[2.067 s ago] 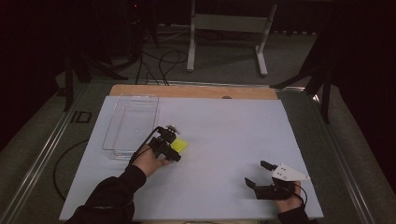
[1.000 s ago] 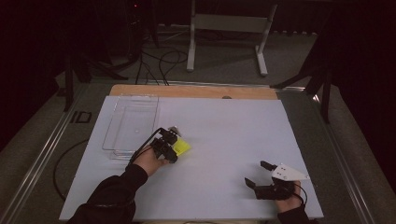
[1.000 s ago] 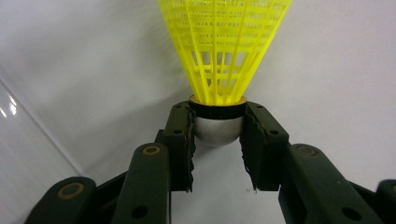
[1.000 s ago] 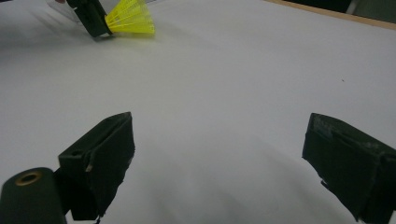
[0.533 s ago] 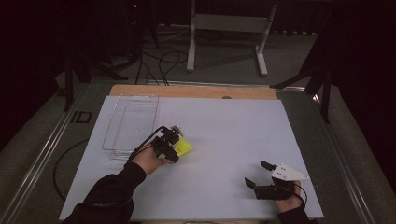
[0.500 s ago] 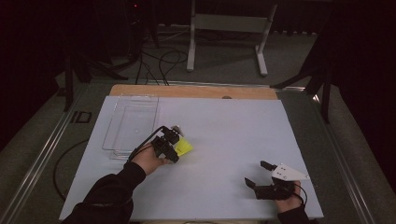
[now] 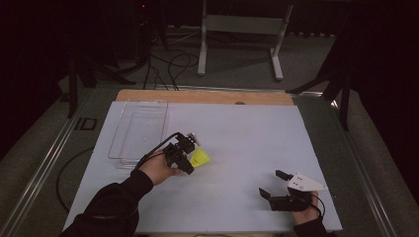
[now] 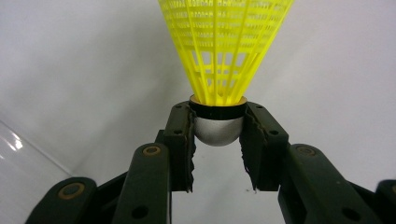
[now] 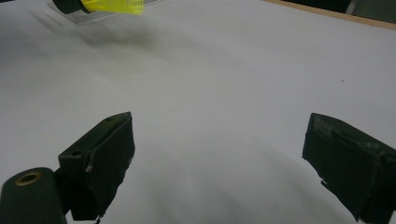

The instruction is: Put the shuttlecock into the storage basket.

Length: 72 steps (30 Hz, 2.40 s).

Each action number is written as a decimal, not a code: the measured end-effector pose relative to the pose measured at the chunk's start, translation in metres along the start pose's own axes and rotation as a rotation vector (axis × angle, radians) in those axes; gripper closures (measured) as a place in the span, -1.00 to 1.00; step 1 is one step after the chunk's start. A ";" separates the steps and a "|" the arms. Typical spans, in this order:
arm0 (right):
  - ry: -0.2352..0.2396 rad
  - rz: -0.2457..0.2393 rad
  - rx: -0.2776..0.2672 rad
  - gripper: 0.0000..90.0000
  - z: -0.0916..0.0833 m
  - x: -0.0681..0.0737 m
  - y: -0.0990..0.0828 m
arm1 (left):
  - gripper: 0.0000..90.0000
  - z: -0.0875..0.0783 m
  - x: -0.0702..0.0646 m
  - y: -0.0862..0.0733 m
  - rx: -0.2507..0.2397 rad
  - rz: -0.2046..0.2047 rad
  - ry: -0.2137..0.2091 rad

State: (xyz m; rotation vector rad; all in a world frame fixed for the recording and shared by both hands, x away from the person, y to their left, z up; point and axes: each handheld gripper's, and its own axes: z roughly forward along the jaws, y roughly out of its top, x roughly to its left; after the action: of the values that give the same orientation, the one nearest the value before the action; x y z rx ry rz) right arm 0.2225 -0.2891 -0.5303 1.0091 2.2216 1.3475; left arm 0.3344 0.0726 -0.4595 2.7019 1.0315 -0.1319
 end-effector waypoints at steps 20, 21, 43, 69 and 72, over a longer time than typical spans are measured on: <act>-0.002 0.002 -0.004 -0.79 0.000 0.000 0.000 | 0.47 -0.047 0.000 -0.004 -0.042 0.053 -0.007; -0.002 0.002 -0.005 -0.79 0.000 0.000 0.000 | 0.47 -0.049 0.000 -0.005 -0.044 0.054 -0.008; -0.002 -0.006 -0.002 -0.79 0.000 0.000 0.000 | 0.46 -0.094 0.010 -0.014 -0.083 0.097 0.000; -0.006 -0.010 -0.005 -0.79 0.001 0.001 0.001 | 0.46 -0.133 0.049 -0.047 -0.120 0.026 0.045; -0.005 -0.009 -0.003 -0.79 0.001 0.001 0.001 | 0.46 -0.136 0.056 -0.053 -0.128 0.002 0.053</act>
State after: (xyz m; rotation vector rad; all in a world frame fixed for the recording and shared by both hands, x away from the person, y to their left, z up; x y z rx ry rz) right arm 0.2227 -0.2877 -0.5300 0.9985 2.2170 1.3429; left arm 0.3406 0.1818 -0.3477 2.6038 1.0161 0.0062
